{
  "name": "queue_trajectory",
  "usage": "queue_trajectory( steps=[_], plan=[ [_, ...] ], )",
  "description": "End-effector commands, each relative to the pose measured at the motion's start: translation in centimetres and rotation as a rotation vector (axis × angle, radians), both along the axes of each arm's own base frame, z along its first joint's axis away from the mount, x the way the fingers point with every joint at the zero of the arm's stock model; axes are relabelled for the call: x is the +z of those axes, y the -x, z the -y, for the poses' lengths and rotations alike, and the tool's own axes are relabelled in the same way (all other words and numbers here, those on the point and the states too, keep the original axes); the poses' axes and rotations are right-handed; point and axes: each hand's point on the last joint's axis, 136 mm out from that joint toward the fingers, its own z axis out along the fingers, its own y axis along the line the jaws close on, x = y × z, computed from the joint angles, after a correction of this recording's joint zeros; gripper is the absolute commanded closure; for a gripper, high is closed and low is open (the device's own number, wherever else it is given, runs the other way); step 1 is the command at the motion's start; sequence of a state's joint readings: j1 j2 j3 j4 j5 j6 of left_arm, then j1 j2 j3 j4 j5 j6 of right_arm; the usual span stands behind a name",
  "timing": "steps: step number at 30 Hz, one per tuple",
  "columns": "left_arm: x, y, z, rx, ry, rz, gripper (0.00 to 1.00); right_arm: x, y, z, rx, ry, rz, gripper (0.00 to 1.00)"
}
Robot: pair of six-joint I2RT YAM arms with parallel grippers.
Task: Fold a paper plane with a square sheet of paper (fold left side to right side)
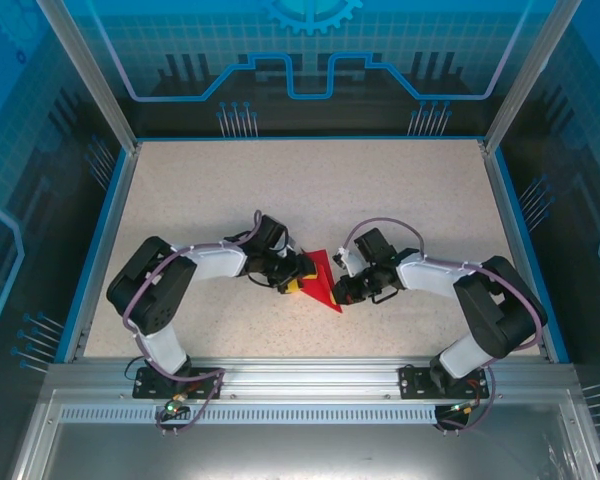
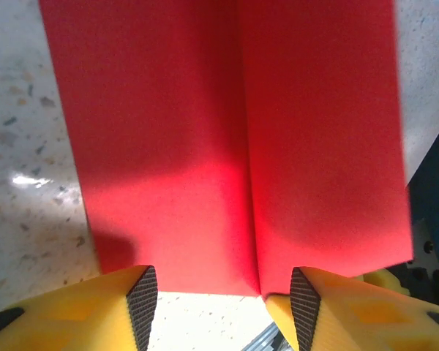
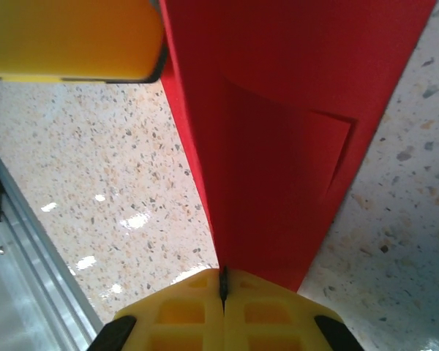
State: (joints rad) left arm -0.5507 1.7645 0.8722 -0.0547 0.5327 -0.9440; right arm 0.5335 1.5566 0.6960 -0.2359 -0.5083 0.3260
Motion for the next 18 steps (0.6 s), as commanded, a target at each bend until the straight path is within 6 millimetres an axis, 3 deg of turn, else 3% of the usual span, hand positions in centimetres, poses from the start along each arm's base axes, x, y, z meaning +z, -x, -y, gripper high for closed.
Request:
queue_trajectory(
  steps=[1, 18],
  plan=[
    [0.1, -0.4, 1.2, -0.018, 0.025, -0.009, 0.46, 0.3, -0.2, -0.3, -0.015, -0.054, -0.049, 1.00],
    [-1.3, -0.7, 1.7, -0.028, -0.017, -0.035, 0.46, -0.5, -0.2, -0.4, -0.021, -0.059, -0.109, 1.00]
  ],
)
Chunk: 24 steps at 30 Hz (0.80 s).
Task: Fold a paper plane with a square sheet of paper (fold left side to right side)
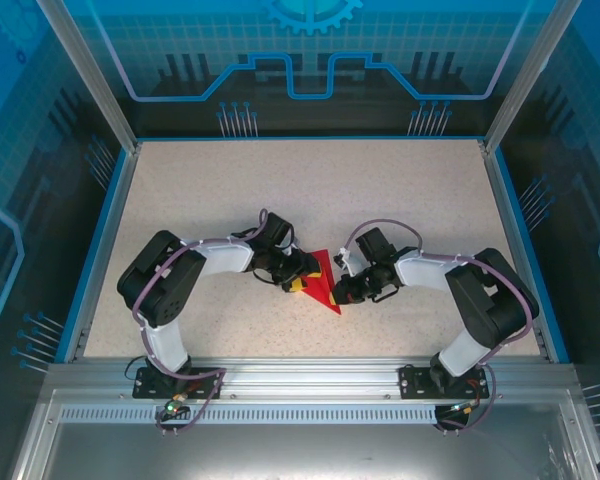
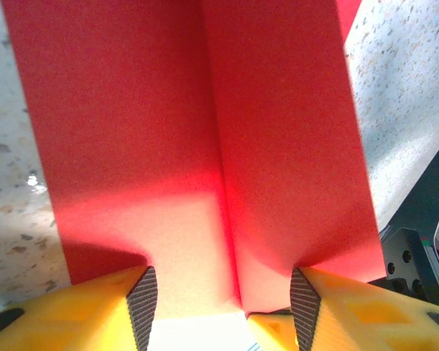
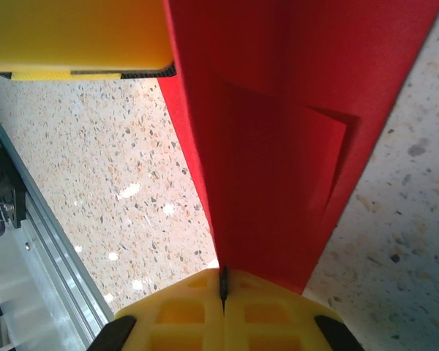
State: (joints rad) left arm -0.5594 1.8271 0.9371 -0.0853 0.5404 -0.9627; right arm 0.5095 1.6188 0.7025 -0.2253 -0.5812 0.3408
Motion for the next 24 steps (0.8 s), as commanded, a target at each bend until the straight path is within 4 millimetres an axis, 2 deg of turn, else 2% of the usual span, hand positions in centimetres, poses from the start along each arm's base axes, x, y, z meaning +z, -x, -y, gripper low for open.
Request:
queue_trajectory(
  steps=[1, 5, 12, 16, 24],
  plan=[
    [-1.0, -0.2, 0.8, -0.027, -0.013, 0.001, 0.46, 0.3, -0.5, -0.2, -0.012, -0.023, -0.025, 1.00],
    [-1.7, -0.1, 0.5, -0.018, -0.038, -0.015, 0.46, 0.4, -0.6, -0.2, -0.015, -0.027, -0.029, 1.00],
    [-2.6, 0.5, -0.2, -0.019, -0.078, -0.039, 0.46, 2.9, -2.0, -0.4, -0.043, -0.109, 0.006, 0.82],
    [-2.7, 0.6, -0.3, -0.017, -0.083, -0.042, 0.46, 4.0, -3.2, -0.6, -0.059, -0.159, 0.012, 0.75],
    [-2.6, 0.6, -0.4, -0.017, -0.085, -0.040, 0.46, 3.4, -5.0, -1.1, -0.072, -0.151, 0.003, 0.73]
  ],
)
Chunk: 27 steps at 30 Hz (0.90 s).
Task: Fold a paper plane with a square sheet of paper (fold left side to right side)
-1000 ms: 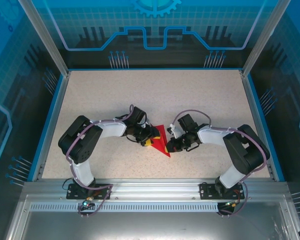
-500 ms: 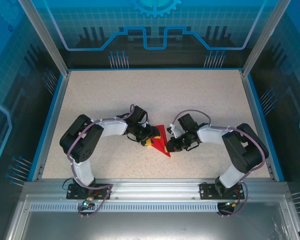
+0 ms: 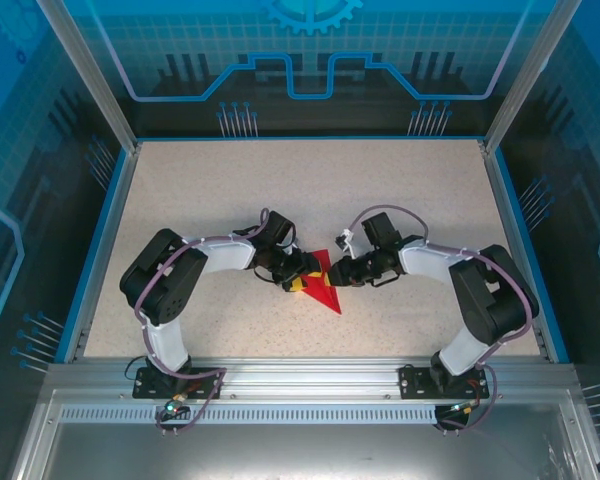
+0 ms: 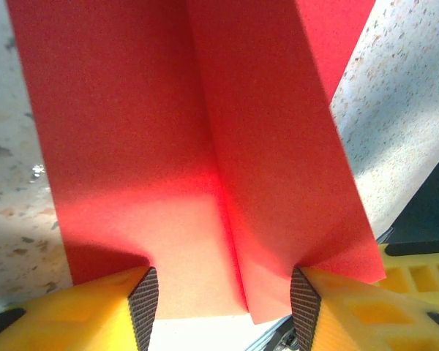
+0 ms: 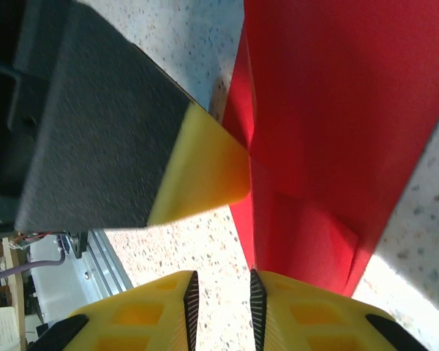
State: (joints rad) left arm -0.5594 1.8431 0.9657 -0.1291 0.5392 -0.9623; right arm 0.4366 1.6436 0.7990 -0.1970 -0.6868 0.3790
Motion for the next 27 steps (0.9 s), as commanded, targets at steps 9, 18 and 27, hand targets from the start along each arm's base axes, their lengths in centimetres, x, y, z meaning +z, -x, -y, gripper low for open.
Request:
queue_trajectory(
  steps=[9, 18, 27],
  plan=[
    [-2.4, 0.8, -0.6, -0.018, -0.071, -0.015, 0.45, -0.9, -1.3, -0.1, -0.014, 0.003, -0.027, 0.91],
    [-2.4, 0.9, -0.6, -0.017, -0.073, -0.017, 0.45, -2.1, -1.4, 0.8, -0.025, 0.082, -0.038, 1.00],
    [-2.5, 1.0, -0.7, -0.016, -0.077, -0.019, 0.45, -3.0, -1.8, 1.7, -0.061, 0.154, -0.040, 1.00]
  ],
)
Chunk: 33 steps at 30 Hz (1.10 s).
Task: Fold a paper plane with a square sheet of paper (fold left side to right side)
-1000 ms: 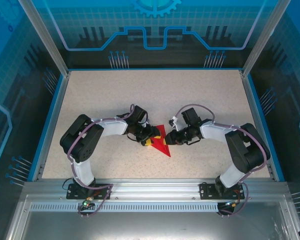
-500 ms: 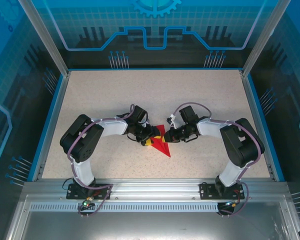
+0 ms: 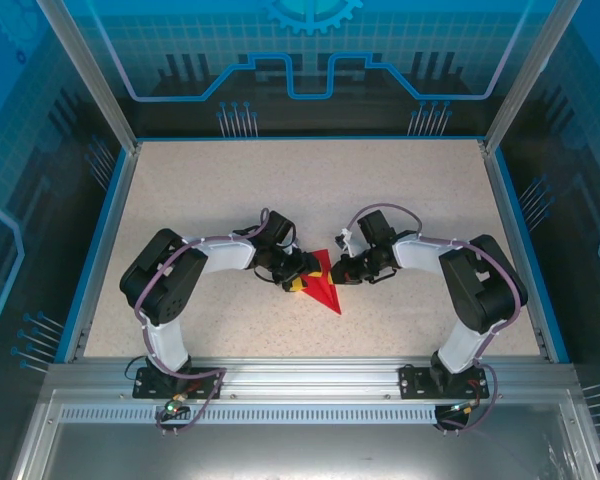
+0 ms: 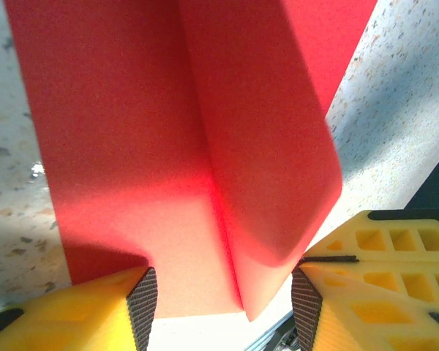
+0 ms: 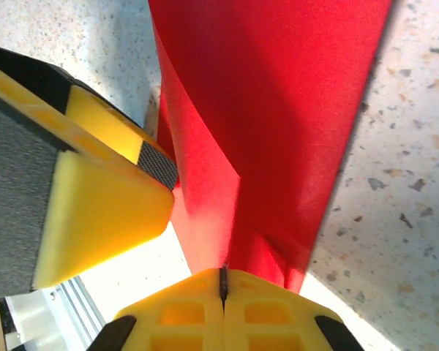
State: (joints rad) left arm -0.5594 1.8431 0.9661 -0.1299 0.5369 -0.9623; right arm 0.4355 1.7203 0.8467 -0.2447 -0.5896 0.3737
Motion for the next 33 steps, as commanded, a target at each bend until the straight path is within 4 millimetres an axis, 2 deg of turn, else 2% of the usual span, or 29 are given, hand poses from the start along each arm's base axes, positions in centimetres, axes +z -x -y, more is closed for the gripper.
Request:
queue_trajectory(
  steps=[1, 9, 13, 17, 20, 25, 33],
  plan=[
    [-2.5, 1.0, -0.7, -0.018, -0.074, -0.019, 0.45, -0.7, -0.7, 0.9, -0.026, 0.046, -0.015, 1.00],
    [-2.6, 1.1, -0.7, -0.019, -0.072, -0.022, 0.45, -0.7, -0.7, 0.9, -0.028, 0.045, -0.017, 1.00],
    [-2.7, 1.0, -0.6, -0.018, -0.073, -0.024, 0.45, 0.6, -0.8, 0.3, -0.023, -0.025, 0.020, 1.00],
    [-2.7, 1.0, -0.6, -0.018, -0.074, -0.025, 0.45, 2.7, -0.8, -0.2, -0.016, -0.095, 0.071, 0.85],
    [-2.9, 1.1, -0.7, -0.019, -0.075, -0.027, 0.45, 3.4, -0.6, -0.4, -0.006, -0.119, 0.080, 0.79],
    [-2.9, 1.0, -0.6, -0.018, -0.075, -0.027, 0.45, 3.1, -0.1, -0.7, 0.013, -0.132, 0.059, 0.75],
    [-2.8, 1.1, -0.7, -0.017, -0.075, -0.027, 0.45, 1.8, 0.3, -1.4, 0.036, -0.107, 0.024, 0.76]
  ],
)
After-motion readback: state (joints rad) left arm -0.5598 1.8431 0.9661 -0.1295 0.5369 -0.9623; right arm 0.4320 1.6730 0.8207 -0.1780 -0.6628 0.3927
